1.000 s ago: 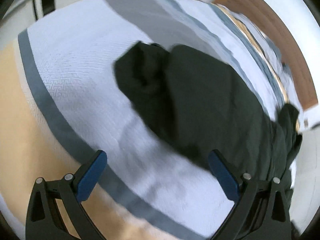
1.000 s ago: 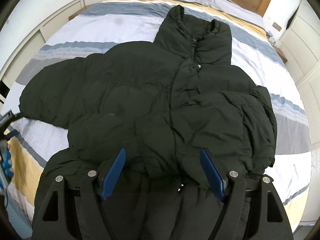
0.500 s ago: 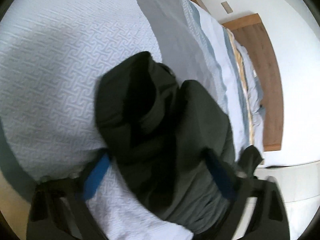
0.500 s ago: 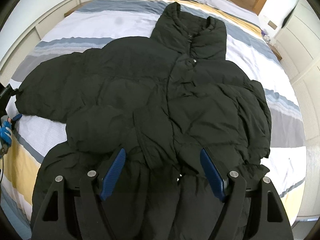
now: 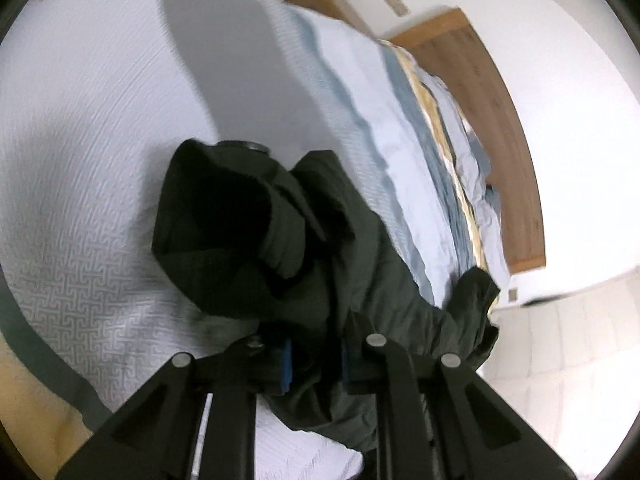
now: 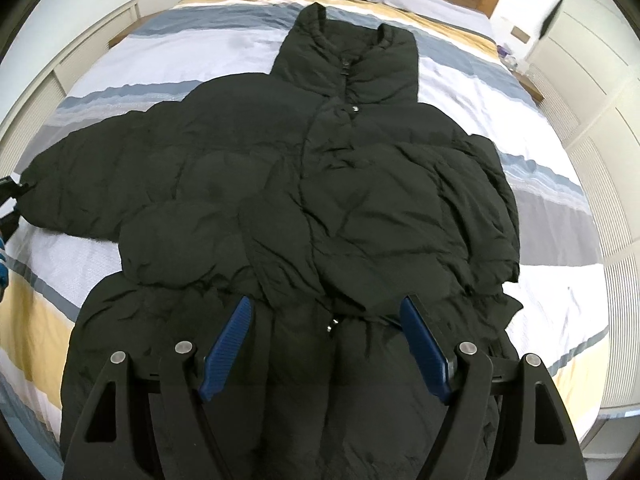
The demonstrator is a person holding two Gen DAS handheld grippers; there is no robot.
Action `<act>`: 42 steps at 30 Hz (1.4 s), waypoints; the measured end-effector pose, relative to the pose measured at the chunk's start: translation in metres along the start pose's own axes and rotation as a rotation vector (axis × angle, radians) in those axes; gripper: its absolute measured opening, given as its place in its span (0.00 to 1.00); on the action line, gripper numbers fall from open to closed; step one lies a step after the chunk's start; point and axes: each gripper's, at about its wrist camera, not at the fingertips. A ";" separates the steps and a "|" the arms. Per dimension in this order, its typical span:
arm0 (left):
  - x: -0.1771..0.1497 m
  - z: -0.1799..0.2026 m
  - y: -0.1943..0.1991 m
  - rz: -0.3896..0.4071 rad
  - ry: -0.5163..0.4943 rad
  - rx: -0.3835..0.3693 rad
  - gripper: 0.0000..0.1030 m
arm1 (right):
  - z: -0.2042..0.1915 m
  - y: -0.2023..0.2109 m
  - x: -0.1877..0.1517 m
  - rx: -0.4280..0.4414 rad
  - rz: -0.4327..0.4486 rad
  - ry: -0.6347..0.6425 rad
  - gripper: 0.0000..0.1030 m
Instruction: Fold large clothes
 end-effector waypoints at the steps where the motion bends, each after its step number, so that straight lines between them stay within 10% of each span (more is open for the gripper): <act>1: -0.003 0.009 0.003 0.005 -0.032 0.012 0.15 | 0.002 0.001 -0.002 0.000 0.005 -0.003 0.74; 19: -0.147 0.184 0.026 0.008 -0.437 0.079 0.15 | 0.095 -0.027 -0.027 0.070 0.037 -0.086 0.74; 42: -0.376 0.286 -0.114 -0.362 -0.937 0.200 0.18 | 0.208 -0.034 -0.056 0.007 0.047 -0.231 0.74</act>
Point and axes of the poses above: each gripper's, at about its wrist camera, not at the fingertips, and y roughly against the way its jaws point, z to its right, x to its top
